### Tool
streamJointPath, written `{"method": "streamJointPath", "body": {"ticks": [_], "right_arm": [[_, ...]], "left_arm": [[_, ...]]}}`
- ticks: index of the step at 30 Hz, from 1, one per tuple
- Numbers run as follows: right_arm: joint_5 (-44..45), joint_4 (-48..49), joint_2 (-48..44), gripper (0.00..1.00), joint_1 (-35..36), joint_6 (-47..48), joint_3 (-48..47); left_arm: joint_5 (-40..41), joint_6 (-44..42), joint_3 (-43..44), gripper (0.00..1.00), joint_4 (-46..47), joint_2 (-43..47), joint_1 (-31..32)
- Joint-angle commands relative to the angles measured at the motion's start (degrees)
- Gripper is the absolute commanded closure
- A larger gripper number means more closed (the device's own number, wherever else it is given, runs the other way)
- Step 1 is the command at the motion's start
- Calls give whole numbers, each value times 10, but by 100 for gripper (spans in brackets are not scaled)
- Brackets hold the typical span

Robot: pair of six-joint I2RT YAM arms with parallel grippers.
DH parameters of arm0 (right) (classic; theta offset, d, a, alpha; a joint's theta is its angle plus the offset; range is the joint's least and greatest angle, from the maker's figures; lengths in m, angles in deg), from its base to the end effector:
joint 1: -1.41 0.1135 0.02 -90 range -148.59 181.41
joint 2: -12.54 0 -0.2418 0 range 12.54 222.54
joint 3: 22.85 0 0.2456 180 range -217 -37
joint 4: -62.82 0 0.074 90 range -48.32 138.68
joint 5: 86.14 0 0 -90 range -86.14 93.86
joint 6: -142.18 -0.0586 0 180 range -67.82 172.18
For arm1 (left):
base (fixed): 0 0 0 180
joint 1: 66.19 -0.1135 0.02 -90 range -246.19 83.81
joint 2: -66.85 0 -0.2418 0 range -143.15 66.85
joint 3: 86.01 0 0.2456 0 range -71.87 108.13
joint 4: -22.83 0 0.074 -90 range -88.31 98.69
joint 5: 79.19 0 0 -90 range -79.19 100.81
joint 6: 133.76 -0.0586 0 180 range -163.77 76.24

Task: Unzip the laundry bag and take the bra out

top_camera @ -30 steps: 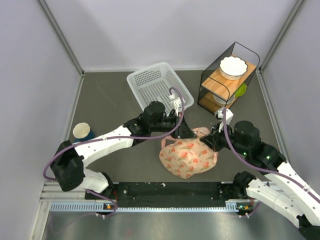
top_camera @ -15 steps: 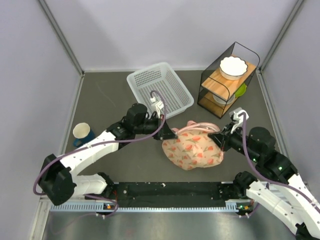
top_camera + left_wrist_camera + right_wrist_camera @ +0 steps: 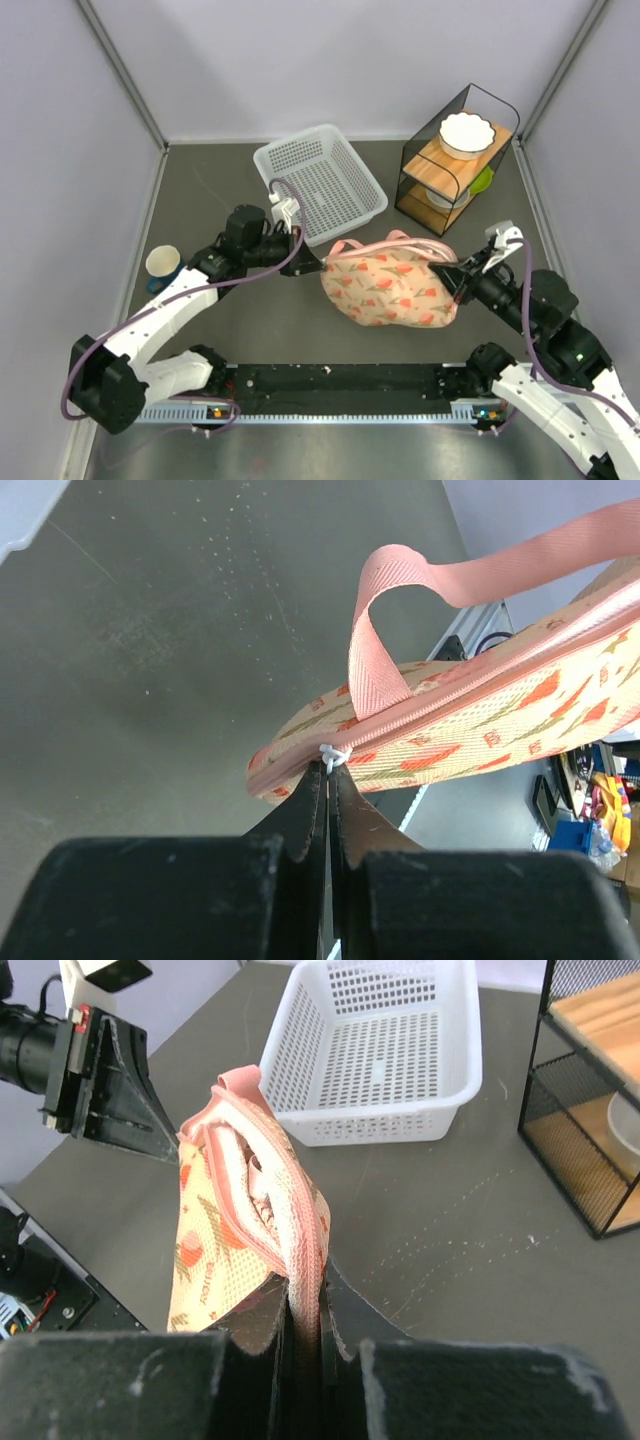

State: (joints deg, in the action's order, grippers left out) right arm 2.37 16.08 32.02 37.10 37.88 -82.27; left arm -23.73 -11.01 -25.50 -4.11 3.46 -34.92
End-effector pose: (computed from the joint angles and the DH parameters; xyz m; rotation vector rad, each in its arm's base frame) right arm 0.0901 0.0666 0.3361 -0.3417 1.7013 0.6714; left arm 0.2076 -0.1649 0.2565 0.3724 2.2318 -1.2710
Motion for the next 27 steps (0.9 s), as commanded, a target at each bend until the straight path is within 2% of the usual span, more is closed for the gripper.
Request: {"method": "streamJointPath", "body": {"ticks": [1,3,4,5,6,7,10,14,18,20,21,22,23,27], "right_arm": [[-1,34,-26,100,-10,-29,32],[-4,33,-35,100,-10,-43,48],[-7,28,-35,91,-10,-49,58],[-10,23,-31,71,-10,-55,58],[-19,18,-7,18,-10,-54,55],[-25,8,9,1,-10,-52,42],[-40,3,76,1,-11,-32,6],[-18,-6,129,1,-9,20,-33],[-48,4,193,1,2,52,-67],[-39,10,232,1,56,82,-84],[21,15,246,1,87,95,-89],[59,24,261,1,148,124,-92],[82,36,286,1,166,138,-88],[31,134,330,1,180,183,-59]], "left_arm": [[43,-36,12,100,-35,15,-31],[26,-38,21,100,-30,9,-31],[19,-39,34,100,-30,6,-31],[12,-38,39,100,-29,2,-30],[1,-38,49,100,-28,-7,-30],[-8,-38,50,100,-23,-10,-29],[-36,-42,56,100,-5,-27,-25],[-36,-57,63,100,-7,-29,-22],[-38,-66,78,100,-16,-25,-22],[-39,-70,81,100,-21,-23,-22],[-42,-72,82,100,-22,-20,-22],[-44,-69,80,100,-22,-16,-22],[-49,-67,77,100,-19,-15,-22],[-46,-67,57,100,-13,12,-21]]}}
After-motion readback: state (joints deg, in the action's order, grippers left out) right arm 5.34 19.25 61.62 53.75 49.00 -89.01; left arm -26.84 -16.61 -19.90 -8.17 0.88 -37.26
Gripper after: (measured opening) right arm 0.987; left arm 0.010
